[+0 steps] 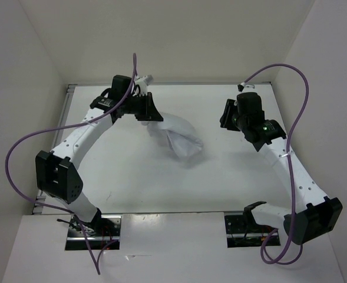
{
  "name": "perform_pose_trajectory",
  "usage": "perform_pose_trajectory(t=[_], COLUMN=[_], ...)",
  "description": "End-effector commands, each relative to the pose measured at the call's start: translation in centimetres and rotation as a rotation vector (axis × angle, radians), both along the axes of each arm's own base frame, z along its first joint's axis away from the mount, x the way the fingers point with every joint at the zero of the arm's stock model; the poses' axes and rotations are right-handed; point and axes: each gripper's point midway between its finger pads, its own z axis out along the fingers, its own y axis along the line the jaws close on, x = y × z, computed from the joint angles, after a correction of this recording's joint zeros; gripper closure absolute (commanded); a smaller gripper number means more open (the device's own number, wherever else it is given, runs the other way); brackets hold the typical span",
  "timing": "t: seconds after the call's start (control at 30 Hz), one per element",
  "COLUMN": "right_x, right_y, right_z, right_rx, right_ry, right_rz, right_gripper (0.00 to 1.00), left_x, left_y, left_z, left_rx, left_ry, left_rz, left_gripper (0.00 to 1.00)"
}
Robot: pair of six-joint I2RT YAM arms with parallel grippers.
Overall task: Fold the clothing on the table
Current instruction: Move the skirt to the center of the board, then flatten the skirt out
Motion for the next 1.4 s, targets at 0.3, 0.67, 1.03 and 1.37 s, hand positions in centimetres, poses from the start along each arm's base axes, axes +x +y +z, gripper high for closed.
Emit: perform_pose_trajectory(t=[0.3, 0.67, 1.03, 1.37], right_x=[-0.8, -9.4, -11.7, -13.5], right_y=[1.3, 6.4, 11.5, 11.5], right_z=[-0.5, -12.4, -19.2, -23.4], right_rx=[0.033, 0.159, 0.179, 0.112], right_ry=[0.047, 0.516, 0.8, 0.9], right_rz=[0.061, 0.147, 0.087, -0.089], right_gripper=[0.58, 0.61, 0.61, 0.61], left_x=[6.5, 7.8, 6.2, 5.6], left_y=[-0.6, -2.2, -3.7, -1.6], left_z=[-5.4, -9.1, -12.5, -11.1], left_rx=[0.062, 0.057, 0.12, 0.092], left_ry=[0.075, 0.137, 0.171, 0.153], left_rz=[0.092, 0.051, -0.053, -0.027], left_gripper=[0.59, 0.59, 0.67, 0.64])
